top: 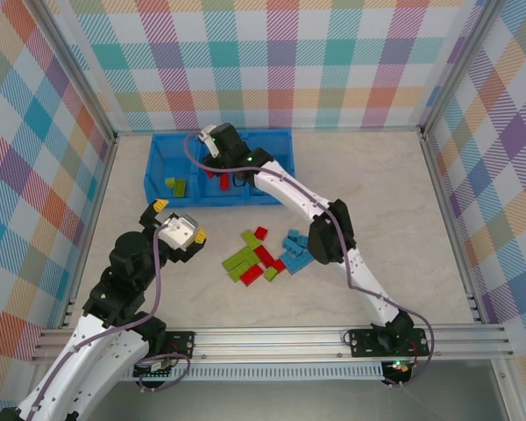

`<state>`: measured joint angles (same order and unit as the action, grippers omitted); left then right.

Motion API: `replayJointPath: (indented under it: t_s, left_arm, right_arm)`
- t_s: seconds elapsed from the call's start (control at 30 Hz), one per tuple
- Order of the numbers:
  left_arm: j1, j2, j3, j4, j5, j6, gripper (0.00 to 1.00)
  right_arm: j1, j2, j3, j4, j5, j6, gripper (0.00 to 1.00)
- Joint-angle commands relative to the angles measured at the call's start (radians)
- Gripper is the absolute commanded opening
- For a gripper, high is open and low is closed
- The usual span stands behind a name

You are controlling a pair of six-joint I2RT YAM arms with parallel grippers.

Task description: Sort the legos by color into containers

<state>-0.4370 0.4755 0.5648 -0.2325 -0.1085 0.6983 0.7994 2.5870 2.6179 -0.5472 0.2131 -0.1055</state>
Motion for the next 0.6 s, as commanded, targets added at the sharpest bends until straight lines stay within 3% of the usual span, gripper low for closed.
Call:
replayJointPath:
  t_s: [0.0,0.13,0.37,0.57]
  left_arm:
    - [0.012,-0.009,-0.014,0.046,-0.026,-0.016,1.0]
    - [0.014,0.004,-0.016,0.067,-0.045,-0.029,1.0]
    - [0.017,0.036,-0.011,0.088,-0.058,-0.077,1.0]
    - [0.024,0.1,0.026,0.086,-0.047,-0.177,1.0]
  right_arm:
    - [0.0,0.077,0.227,-0.195,0.021,-0.047,0.48]
    - [0.0,0.202,0.528,-0.361,0.018,-0.056,0.49]
    - [0.0,0.1,0.536,-0.562,-0.027,-0.065,0.48]
    - [-0.006,-0.036,0.466,-0.835,-0.142,-0.157,0.59]
